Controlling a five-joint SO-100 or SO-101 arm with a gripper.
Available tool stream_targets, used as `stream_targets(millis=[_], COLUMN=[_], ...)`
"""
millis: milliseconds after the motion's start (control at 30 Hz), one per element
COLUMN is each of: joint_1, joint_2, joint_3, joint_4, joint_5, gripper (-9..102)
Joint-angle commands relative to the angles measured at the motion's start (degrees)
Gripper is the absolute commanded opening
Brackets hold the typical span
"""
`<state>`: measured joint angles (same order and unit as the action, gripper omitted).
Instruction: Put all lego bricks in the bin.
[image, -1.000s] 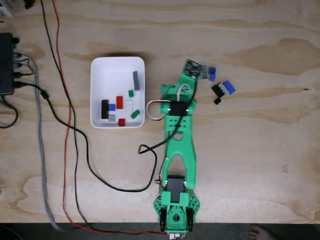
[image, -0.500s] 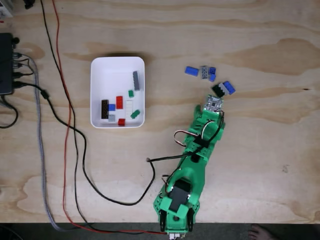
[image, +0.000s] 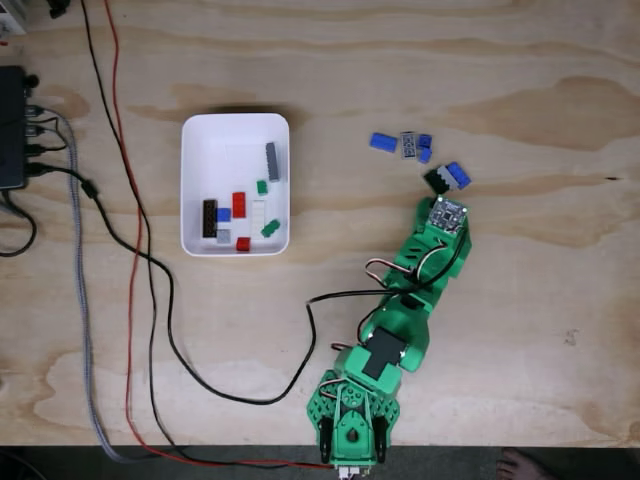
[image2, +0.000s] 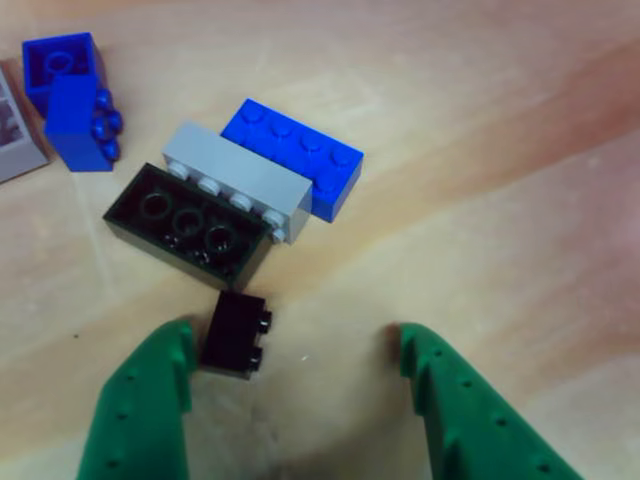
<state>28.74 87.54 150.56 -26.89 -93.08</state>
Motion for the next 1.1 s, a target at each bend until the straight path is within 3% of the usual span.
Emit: stream_targets(millis=[0, 200, 600, 767, 933, 1000, 1067], joint_1=[-1.32, -1.93, -2.81, -3.43, -4.13, -6.33, -9.84], joint_2=[-2.72, -2.81, 4.13, 4.04, 6.42, 13.18, 24.43], joint_3=[-3.16, -3.96, 1.41, 1.58, 1.49, 0.97, -2.2], joint_4=[-1.85, 1.23, 2.29, 2.2, 2.46, 5.8, 17.14], joint_5=[1.05, -0.18, 0.7, 0.44, 1.93, 4.92, 8.96], gripper=[23, 10, 16, 1, 0, 0, 0])
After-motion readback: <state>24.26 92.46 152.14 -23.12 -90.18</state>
